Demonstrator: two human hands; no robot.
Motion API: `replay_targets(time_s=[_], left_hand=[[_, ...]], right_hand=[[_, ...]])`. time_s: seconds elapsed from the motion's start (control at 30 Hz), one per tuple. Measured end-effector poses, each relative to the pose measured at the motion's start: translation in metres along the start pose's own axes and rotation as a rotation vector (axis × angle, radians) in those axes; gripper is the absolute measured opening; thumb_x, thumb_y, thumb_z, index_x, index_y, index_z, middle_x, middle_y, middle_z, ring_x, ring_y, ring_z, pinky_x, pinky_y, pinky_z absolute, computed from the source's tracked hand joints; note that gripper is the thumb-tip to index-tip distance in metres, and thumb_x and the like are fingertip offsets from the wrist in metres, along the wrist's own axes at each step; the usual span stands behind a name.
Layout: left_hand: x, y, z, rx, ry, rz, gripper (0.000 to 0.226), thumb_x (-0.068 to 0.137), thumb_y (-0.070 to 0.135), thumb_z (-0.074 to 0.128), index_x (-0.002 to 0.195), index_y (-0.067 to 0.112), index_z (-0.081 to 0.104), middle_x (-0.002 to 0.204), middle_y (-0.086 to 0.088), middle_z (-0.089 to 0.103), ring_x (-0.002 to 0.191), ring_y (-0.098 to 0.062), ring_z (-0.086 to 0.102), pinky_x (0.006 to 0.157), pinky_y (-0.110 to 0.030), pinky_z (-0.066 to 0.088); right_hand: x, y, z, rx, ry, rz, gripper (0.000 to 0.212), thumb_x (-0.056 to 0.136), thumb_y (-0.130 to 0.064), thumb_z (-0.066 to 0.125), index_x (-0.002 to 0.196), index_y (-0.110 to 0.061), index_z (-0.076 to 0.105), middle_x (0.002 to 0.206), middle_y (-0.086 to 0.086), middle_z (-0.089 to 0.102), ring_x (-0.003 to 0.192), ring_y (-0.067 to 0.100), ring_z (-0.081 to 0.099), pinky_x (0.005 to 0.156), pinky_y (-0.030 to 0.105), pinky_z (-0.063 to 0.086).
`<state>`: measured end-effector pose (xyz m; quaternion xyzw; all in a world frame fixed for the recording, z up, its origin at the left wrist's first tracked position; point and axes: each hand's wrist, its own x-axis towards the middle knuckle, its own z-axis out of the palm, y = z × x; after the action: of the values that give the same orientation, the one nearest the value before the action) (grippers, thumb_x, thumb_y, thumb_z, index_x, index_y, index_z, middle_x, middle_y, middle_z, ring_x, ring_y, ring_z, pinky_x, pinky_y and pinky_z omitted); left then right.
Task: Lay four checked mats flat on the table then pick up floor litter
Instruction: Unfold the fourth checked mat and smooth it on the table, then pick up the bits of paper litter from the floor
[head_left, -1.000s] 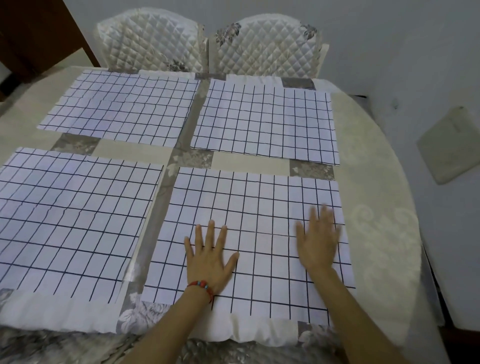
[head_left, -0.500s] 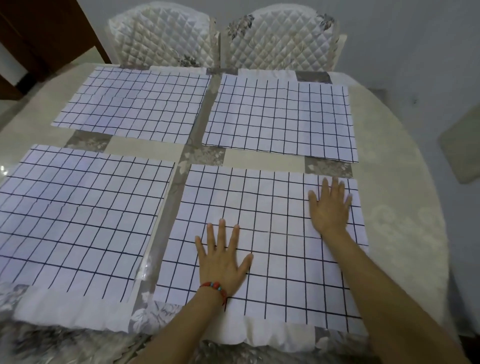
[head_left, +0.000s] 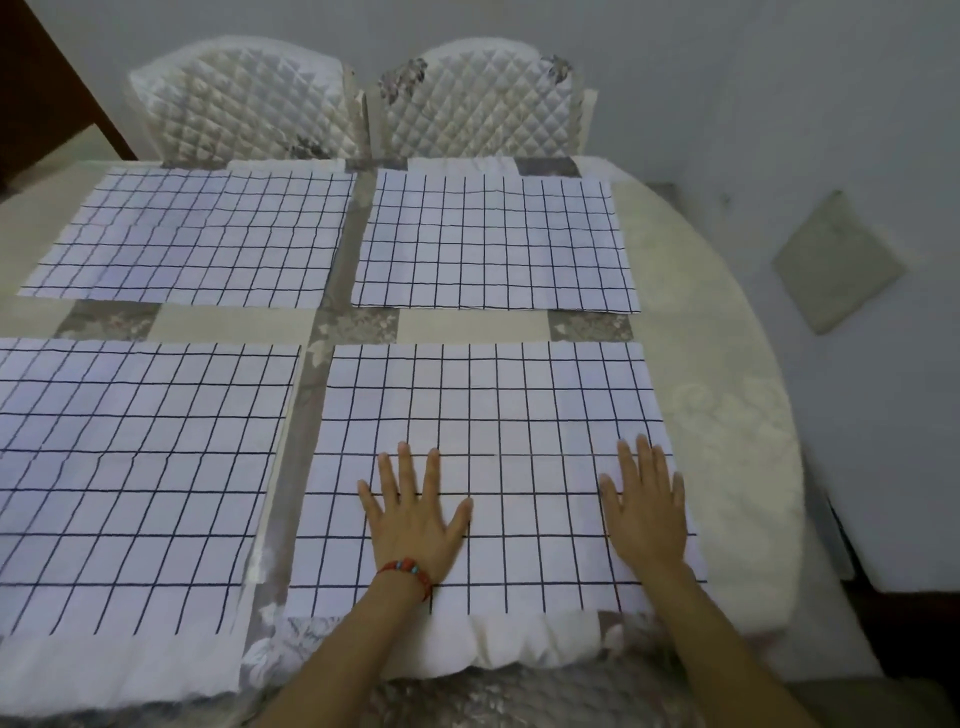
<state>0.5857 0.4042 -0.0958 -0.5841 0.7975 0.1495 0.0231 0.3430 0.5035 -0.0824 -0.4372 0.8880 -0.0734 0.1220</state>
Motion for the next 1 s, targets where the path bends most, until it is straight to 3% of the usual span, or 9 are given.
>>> replay_targets(time_s=[0.17, 0.33, 0.47, 0.63, 0.87, 1.0], left_hand=[[-0.001, 0.001, -0.003, -0.043, -0.014, 0.021, 0.074, 0.087, 0.065, 0.019, 0.146, 0.031, -0.009, 0.156, -0.004, -0.018, 0.143, -0.027, -0.022, 0.114, -0.054, -0.015], [-0.002, 0.016, -0.020, -0.114, -0.044, 0.002, 0.069, 0.091, 0.047, 0.037, 0.148, 0.022, 0.008, 0.158, -0.010, -0.002, 0.145, -0.031, -0.008, 0.117, -0.056, -0.001], [-0.010, 0.059, -0.037, -0.235, -0.030, 0.268, 0.055, 0.090, 0.027, 0.051, 0.140, 0.013, 0.035, 0.152, -0.013, 0.028, 0.142, -0.028, 0.021, 0.115, -0.042, 0.018], [-0.041, 0.130, -0.045, -0.388, -0.179, 0.513, 0.035, 0.093, 0.020, 0.048, 0.125, 0.009, 0.055, 0.130, -0.012, 0.056, 0.120, -0.026, 0.051, 0.101, -0.033, 0.039], [-0.113, 0.236, -0.044, -0.325, -0.344, 0.747, 0.031, 0.093, 0.024, 0.049, 0.118, 0.012, 0.062, 0.122, -0.007, 0.064, 0.111, -0.020, 0.059, 0.095, -0.026, 0.042], [-0.172, 0.295, -0.029, -0.225, -0.441, 0.832, 0.030, 0.092, 0.023, 0.051, 0.117, 0.012, 0.063, 0.122, -0.009, 0.064, 0.113, -0.022, 0.058, 0.095, -0.025, 0.040]], right_hand=[[0.002, 0.008, -0.022, 0.086, -0.132, -0.022, 0.057, 0.098, -0.041, 0.031, 0.149, -0.022, 0.012, 0.160, 0.002, 0.003, 0.147, 0.017, 0.001, 0.119, 0.038, 0.000], [-0.037, 0.034, -0.055, 0.386, -0.052, 0.088, 0.052, 0.097, -0.034, 0.041, 0.145, -0.017, 0.030, 0.155, 0.005, 0.024, 0.143, 0.020, 0.021, 0.118, 0.033, 0.016], [-0.079, 0.075, -0.072, 0.447, 0.022, 0.223, 0.046, 0.096, -0.029, 0.044, 0.140, -0.013, 0.039, 0.150, 0.008, 0.034, 0.138, 0.023, 0.031, 0.114, 0.034, 0.024], [-0.136, 0.130, -0.091, 0.624, 0.163, 0.376, 0.039, 0.096, -0.023, 0.047, 0.130, -0.005, 0.050, 0.136, 0.015, 0.051, 0.122, 0.028, 0.048, 0.103, 0.029, 0.033], [-0.244, 0.224, -0.094, 0.811, 0.303, 0.595, 0.034, 0.096, -0.023, 0.047, 0.125, -0.008, 0.054, 0.130, 0.013, 0.055, 0.116, 0.026, 0.052, 0.104, 0.038, 0.041], [-0.318, 0.280, -0.084, 0.846, 0.309, 0.687, 0.033, 0.096, -0.023, 0.047, 0.122, -0.007, 0.057, 0.125, 0.012, 0.059, 0.111, 0.024, 0.054, 0.094, 0.028, 0.040]])
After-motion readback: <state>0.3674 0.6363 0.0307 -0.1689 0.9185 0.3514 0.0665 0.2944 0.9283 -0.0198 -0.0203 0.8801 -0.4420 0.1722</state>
